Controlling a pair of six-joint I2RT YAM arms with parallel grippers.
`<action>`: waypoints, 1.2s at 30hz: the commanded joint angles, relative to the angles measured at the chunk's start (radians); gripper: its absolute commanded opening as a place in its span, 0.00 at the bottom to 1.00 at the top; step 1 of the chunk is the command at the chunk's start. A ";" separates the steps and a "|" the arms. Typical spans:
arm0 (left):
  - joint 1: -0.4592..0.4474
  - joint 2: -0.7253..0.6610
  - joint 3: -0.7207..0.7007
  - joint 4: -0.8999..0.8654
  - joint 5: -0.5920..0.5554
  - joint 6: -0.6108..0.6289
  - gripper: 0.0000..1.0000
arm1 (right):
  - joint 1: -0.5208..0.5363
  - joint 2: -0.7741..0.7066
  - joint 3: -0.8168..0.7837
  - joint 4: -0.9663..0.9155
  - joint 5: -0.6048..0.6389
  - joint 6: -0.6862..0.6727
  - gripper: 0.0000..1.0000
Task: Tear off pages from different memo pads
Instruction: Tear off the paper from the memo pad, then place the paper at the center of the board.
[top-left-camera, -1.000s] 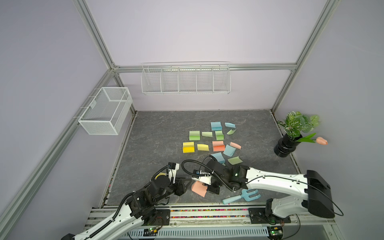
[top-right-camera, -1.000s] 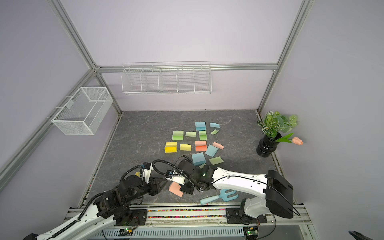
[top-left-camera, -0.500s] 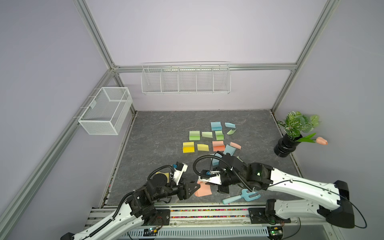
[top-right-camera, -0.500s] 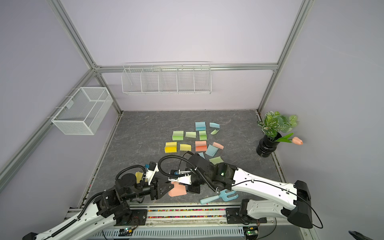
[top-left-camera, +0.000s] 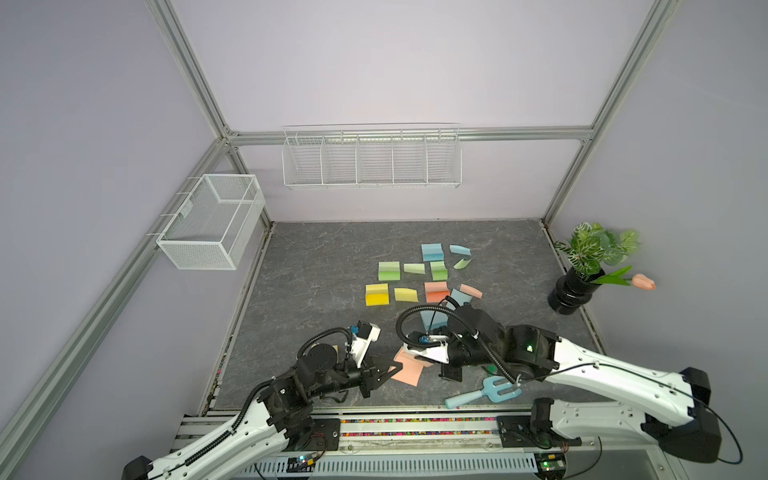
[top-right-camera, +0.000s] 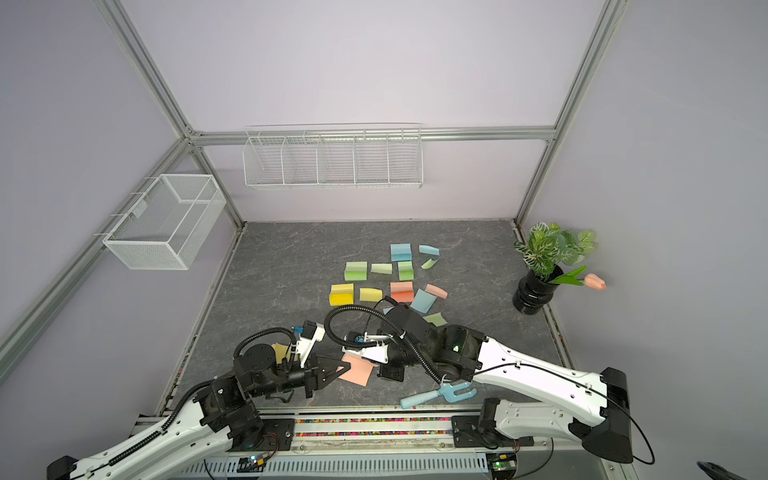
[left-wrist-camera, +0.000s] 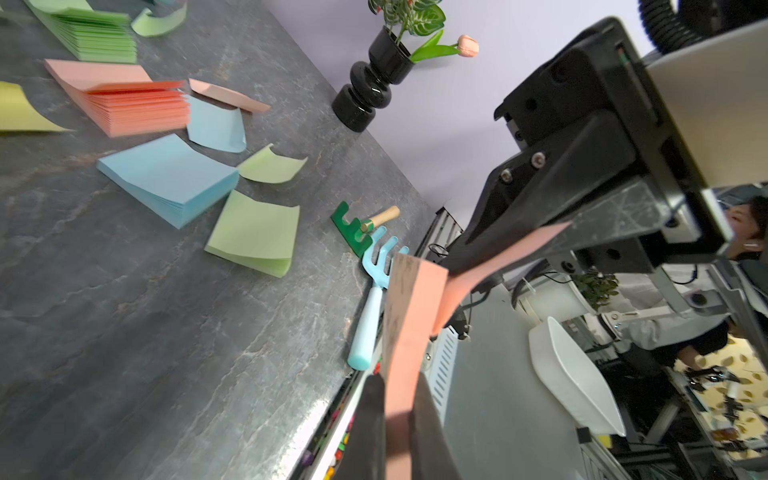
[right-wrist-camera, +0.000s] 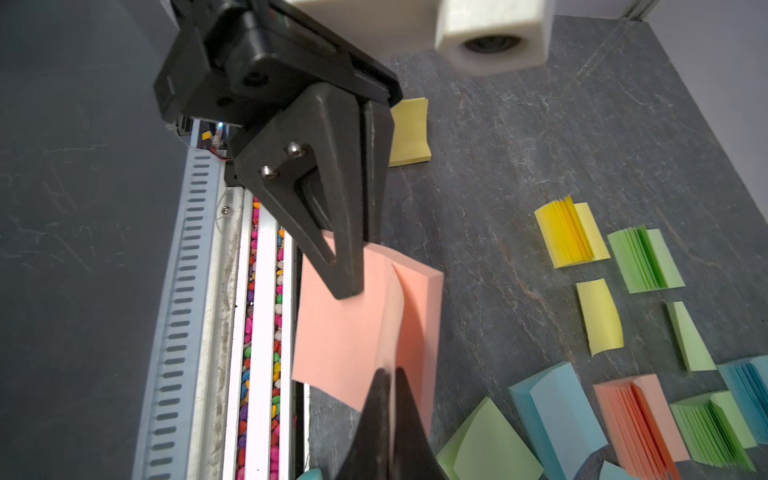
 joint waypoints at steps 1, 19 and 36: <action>-0.002 -0.049 0.011 -0.111 -0.213 -0.038 0.00 | -0.021 0.006 -0.005 0.066 0.172 0.020 0.06; -0.001 -0.005 0.138 -0.499 -0.729 -0.192 0.00 | -0.177 0.513 0.286 0.012 0.260 -0.152 0.07; 0.002 -0.097 0.149 -0.586 -0.772 -0.216 0.00 | -0.220 0.893 0.468 -0.124 0.207 -0.107 0.54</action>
